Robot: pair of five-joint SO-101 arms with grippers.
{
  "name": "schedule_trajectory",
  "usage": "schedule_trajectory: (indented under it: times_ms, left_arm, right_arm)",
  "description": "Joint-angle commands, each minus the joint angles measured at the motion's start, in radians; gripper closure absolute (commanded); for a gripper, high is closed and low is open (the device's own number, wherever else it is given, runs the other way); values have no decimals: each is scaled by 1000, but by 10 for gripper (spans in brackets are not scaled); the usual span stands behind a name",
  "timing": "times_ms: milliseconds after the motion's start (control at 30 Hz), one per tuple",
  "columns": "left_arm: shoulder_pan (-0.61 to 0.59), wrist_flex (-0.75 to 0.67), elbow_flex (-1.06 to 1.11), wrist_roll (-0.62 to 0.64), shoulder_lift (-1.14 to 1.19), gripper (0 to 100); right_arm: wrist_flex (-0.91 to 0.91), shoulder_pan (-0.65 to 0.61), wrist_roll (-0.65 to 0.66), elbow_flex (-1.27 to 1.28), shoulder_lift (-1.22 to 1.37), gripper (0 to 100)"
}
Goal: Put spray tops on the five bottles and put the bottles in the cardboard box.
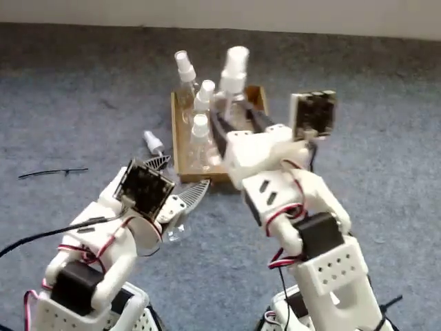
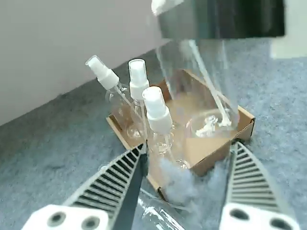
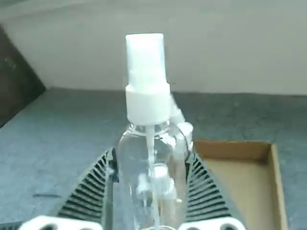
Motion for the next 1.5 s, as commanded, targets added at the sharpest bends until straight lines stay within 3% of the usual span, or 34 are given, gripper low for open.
schedule_trajectory:
  times_ms: [0,233,400,667,867,1033,1200,1467]
  left_arm:
    - [-10,-117,139,-2,-82,737]
    - [-21,-172,173,-2,-19,737]
    - [-111,-255,205,-2,31,737]
    - [-120,-252,208,2,42,738]
    - [-120,-255,240,2,41,738]
    - [-145,-252,254,3,41,738]
    - [-206,-252,252,5,41,738]
    - [-231,-255,255,5,41,738]
  right_arm:
    - [36,-85,5,-84,39,994]
    - [127,-150,97,-91,68,994]
    - [225,-154,140,-136,68,994]
    - [268,-145,152,-174,68,994]
    - [268,61,264,-332,97,994]
    - [266,236,281,-599,323,994]
    - [257,246,219,-733,634,994]
    - [30,249,207,-743,949,994]
